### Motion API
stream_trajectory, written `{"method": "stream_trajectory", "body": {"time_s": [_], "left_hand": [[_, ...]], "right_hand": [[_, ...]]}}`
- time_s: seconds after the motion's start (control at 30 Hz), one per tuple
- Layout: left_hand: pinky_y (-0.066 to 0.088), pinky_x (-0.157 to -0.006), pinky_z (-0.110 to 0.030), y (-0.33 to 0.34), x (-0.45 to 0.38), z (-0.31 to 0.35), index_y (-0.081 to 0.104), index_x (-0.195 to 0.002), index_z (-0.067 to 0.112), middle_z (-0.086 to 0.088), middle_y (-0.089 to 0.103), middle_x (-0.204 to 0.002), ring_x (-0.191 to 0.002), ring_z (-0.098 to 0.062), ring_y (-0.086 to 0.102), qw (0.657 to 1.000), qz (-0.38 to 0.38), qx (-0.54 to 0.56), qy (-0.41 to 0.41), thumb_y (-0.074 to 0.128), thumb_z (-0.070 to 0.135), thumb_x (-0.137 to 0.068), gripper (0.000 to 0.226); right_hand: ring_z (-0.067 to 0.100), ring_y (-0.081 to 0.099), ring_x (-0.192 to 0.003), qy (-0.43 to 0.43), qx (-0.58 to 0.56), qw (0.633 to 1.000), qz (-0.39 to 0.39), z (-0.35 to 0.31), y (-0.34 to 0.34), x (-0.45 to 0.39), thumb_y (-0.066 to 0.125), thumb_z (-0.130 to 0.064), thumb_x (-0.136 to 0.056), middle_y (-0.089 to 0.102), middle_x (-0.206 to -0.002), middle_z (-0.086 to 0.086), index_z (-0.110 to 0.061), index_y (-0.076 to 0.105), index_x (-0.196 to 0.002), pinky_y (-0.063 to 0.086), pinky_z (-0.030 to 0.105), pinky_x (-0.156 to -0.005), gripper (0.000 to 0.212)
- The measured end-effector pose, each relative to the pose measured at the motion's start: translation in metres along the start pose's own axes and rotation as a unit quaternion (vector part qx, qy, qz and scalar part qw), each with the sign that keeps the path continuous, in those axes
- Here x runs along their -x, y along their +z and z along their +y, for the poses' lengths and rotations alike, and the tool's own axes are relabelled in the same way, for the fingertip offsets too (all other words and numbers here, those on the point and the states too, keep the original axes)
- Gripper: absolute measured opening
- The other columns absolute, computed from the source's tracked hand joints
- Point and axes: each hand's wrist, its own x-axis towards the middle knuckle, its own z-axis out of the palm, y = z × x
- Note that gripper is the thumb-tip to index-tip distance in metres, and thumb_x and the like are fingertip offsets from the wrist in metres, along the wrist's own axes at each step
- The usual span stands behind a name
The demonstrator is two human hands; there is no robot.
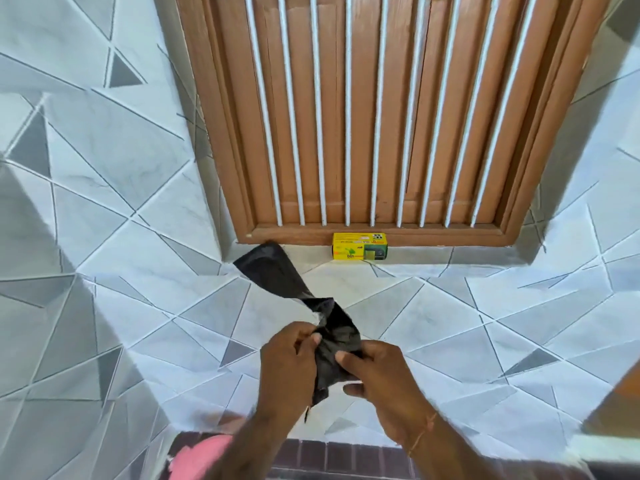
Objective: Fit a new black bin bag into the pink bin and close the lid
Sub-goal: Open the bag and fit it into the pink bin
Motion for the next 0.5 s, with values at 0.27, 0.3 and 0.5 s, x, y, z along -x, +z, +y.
{"method": "stream_trajectory", "body": {"time_s": [0.27, 0.3, 0.5], "left_hand": [[0.055, -0.086, -0.047, -0.028, 0.036, 0.001, 0.067, -0.096, 0.011, -0.011, 0.071, -0.093, -0.093, -0.032, 0.067, 0.923, 0.043, 0.287, -0.254, 0.048, 0.009, -0.096, 0.019], [0.054, -0.088, -0.048, -0.039, 0.037, 0.003, 0.066, -0.101, 0.009, -0.013, 0.071, -0.097, -0.093, -0.032, 0.067, 0.893, 0.045, 0.349, -0.282, 0.046, 0.008, -0.097, 0.020], [0.051, -0.075, -0.035, -0.103, 0.038, -0.007, 0.067, -0.100, 0.005, -0.016, 0.069, -0.095, -0.084, -0.030, 0.064, 0.859, 0.074, 0.421, -0.283, 0.048, 0.006, -0.097, 0.019]], "right_hand": [[0.015, 0.051, -0.055, 0.074, -0.155, 0.984, 0.043, 0.028, -0.002, 0.036, 0.075, -0.024, -0.082, 0.065, -0.068, 0.006, -0.007, 0.072, -0.086, 0.038, 0.024, -0.048, 0.018], [0.015, 0.051, -0.053, 0.087, -0.150, 0.983, 0.067, 0.034, -0.003, 0.039, 0.074, -0.025, -0.083, 0.064, -0.066, 0.007, -0.006, 0.071, -0.085, 0.038, 0.024, -0.047, 0.019], [0.021, 0.063, -0.077, -0.121, 0.305, 0.908, 0.261, 0.061, 0.015, 0.060, 0.078, -0.019, -0.077, 0.063, -0.076, -0.005, -0.016, 0.067, -0.079, 0.053, 0.038, -0.080, 0.012]]}}
